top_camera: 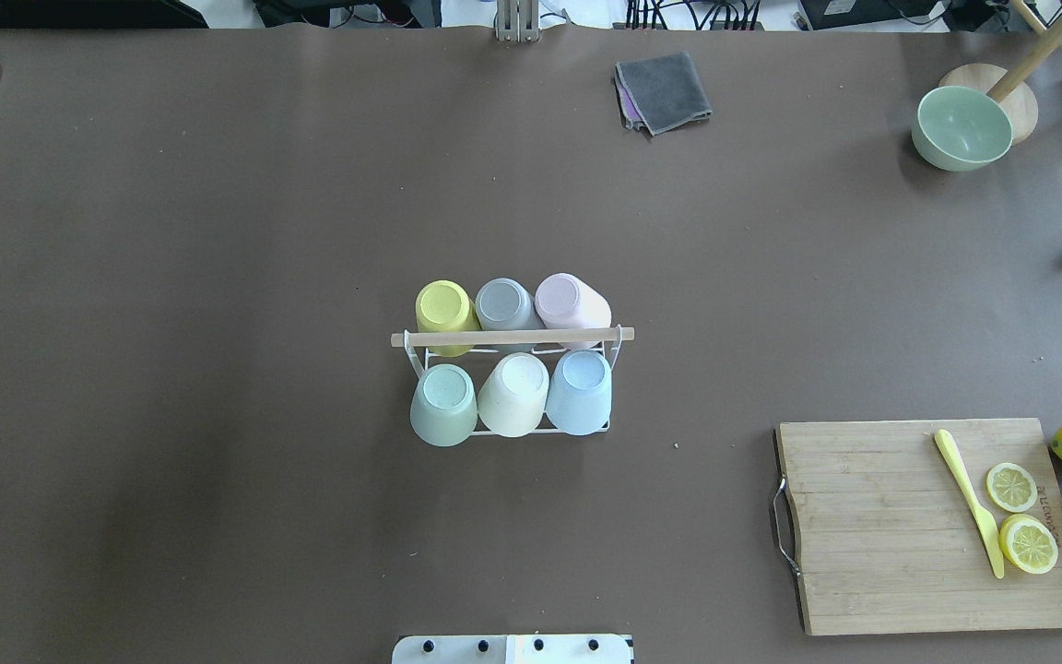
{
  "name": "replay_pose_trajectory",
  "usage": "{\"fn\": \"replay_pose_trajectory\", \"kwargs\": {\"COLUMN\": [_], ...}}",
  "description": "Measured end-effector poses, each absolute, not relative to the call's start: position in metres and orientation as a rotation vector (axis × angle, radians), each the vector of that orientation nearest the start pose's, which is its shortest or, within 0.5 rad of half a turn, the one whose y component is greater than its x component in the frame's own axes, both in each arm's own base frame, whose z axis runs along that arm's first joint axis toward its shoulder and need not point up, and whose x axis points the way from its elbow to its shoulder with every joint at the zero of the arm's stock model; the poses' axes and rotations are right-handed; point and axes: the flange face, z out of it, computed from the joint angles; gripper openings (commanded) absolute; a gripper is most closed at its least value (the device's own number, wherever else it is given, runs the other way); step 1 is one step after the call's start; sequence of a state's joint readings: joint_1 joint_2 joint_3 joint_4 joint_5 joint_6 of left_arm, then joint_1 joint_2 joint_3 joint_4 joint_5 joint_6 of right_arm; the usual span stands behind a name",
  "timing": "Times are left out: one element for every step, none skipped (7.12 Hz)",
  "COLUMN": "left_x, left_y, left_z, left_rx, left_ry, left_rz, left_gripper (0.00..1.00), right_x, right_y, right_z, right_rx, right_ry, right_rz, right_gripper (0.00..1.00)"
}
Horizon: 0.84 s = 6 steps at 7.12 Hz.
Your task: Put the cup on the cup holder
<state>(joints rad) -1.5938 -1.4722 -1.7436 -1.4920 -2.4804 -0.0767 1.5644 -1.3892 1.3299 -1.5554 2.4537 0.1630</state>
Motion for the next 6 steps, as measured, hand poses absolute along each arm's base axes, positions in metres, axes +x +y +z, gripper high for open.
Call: {"fn": "replay_pose_trajectory", "kwargs": {"left_x": [-0.065,-0.065,-0.065,-0.065,-0.065,-0.065], "left_y": [-0.447,-0.447,-0.447,-0.447,-0.447,-0.448], "left_z": [0.618,0.618,0.618,0.619,0.619,0.619], "left_rx": [-0.029,-0.029,-0.030,-0.031,-0.030,-0.030], "left_ry": [0.910,0.910,0.910,0.910,0.910,0.910], "left_rz": [-0.095,-0.095,-0.095,-0.096,-0.096,-0.096], "left_gripper": [0.98,0.98,0.98,0.98,0.98,0.98], "right_x": [0.062,0.071,0.081,0.092,0.103,0.112], "right_y": [-0.563,-0.560,-0.558,-0.554,-0.546,-0.533], "right_z": [0.683,0.690,0.693,0.695,0.699,0.704], "right_rx": [-0.123,-0.136,-0.163,-0.192,-0.214,-0.225], "right_ry": [-0.816,-0.772,-0.749,-0.744,-0.747,-0.750], "right_rz": [0.181,0.200,0.231,0.265,0.299,0.332], "right_gripper": [1.00,1.00,1.00,1.00,1.00,1.00]}}
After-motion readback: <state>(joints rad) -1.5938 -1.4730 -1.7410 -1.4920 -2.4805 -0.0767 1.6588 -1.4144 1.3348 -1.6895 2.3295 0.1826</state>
